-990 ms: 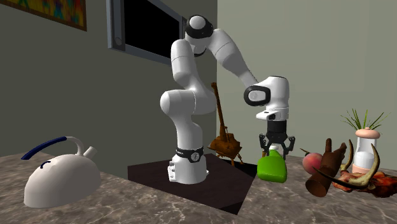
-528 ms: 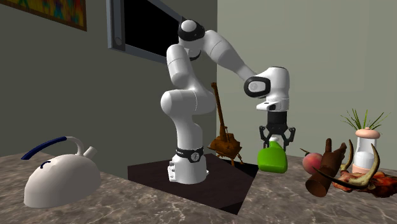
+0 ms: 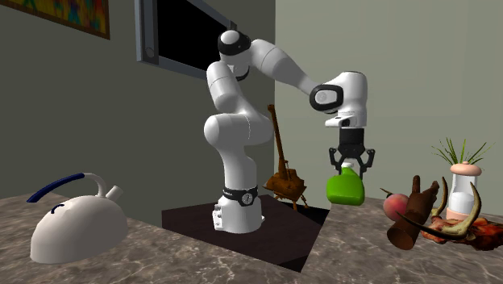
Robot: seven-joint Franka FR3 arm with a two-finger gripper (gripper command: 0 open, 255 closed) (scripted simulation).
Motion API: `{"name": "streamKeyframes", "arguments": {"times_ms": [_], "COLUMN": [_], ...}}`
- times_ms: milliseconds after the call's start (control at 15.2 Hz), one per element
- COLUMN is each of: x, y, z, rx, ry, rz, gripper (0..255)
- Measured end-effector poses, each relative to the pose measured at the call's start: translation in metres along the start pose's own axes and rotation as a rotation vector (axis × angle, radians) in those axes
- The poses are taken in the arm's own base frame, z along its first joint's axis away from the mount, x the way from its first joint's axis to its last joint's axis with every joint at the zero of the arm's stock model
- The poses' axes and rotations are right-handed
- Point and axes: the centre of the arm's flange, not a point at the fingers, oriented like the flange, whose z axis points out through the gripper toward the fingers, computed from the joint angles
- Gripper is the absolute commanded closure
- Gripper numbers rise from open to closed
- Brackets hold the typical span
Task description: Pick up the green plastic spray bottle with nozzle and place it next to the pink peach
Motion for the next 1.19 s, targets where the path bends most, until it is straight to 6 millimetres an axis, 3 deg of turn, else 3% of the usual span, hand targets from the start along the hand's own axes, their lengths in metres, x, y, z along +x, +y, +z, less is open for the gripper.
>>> {"name": "streamKeyframes", "arguments": {"times_ms": [594,792,1188], "x": [0.0,0.027,0.103], "y": [0.0,-0.007,-0.022], "z": [-0.047,-0.052,-0.057], "rx": [0.0,0.0,0.0], "ry": [0.0,-0.001,-0.001], "rz": [0.0,0.001,0.001], "gripper": [255,255,255]}}
